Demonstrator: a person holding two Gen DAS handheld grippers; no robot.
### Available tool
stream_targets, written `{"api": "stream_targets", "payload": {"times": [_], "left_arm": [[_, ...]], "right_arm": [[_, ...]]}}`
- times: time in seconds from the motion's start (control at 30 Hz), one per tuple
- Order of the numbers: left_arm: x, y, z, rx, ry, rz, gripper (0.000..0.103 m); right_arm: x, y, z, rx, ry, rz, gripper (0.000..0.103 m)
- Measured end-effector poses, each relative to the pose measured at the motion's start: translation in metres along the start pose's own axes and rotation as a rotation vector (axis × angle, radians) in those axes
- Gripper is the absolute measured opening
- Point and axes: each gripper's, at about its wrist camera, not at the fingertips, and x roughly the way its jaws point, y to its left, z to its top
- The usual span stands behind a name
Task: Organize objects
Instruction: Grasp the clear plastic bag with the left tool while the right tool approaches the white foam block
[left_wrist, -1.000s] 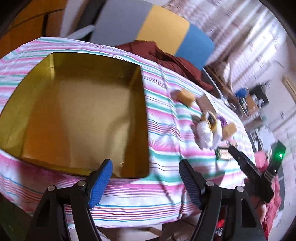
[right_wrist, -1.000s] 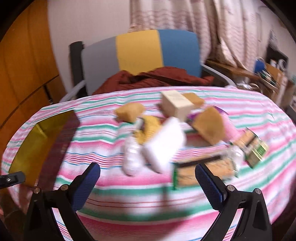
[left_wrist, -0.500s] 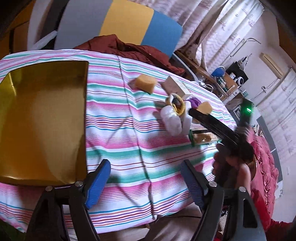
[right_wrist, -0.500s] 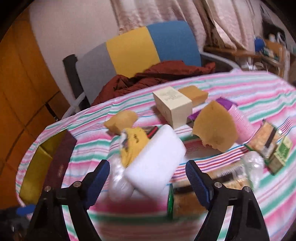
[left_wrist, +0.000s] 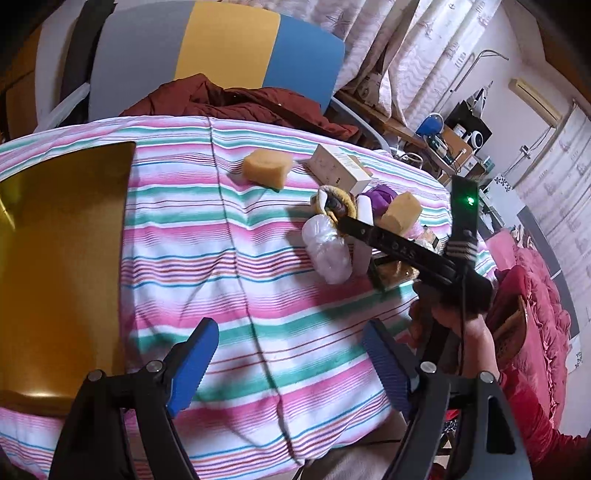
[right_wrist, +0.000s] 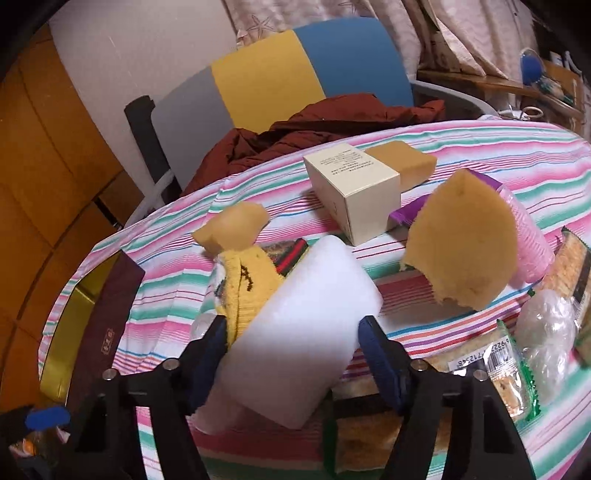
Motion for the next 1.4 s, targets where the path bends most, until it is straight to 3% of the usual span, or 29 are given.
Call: {"api": "stream_targets", "payload": {"times": [0.23, 0.57, 0.8, 0.93, 1.03, 1.2, 1.3, 1.4], "left_arm": [[0.017, -0.002, 0.013, -0.059, -0.020, 0.002, 0.081], [0.073, -0.040, 0.036, 0.038, 0.012, -0.002, 0.080], [0.128, -0.038, 0.047, -0.034, 0.094, -0.055, 0.046], [0.131, -0.037, 0.045, 0.003, 0.055, -0.071, 0.037], [0.128, -0.034, 0.041, 0.047, 0.026, -0.073, 0.034], [0.116, -0.020, 0.032, 0.082, -0.040, 0.020, 0.033], [0.115, -0.005, 0.025, 0.099, -0.059, 0.085, 0.033], [0.109, 0.016, 0.021, 0.016, -0.082, 0.002, 0.029]], "right_arm": [[-0.026, -0.020, -0.009, 0.041, -0.038, 0.001, 0.063], [-0.056, -0.041, -0.017, 0.074, -0.066, -0.025, 0.062], [-0.059, -0.035, -0.020, 0.051, -0.068, -0.034, 0.065], [-0.058, -0.032, -0.021, 0.036, -0.067, -0.042, 0.066], [-0.056, -0.029, -0.021, 0.024, -0.062, -0.047, 0.066], [-0.059, -0.025, -0.019, 0.020, -0.078, -0.042, 0.077], [-0.056, -0.020, -0.016, 0.012, -0.072, -0.035, 0.078], [-0.048, -0.013, -0.013, -0.007, -0.049, -0.044, 0.078]]}}
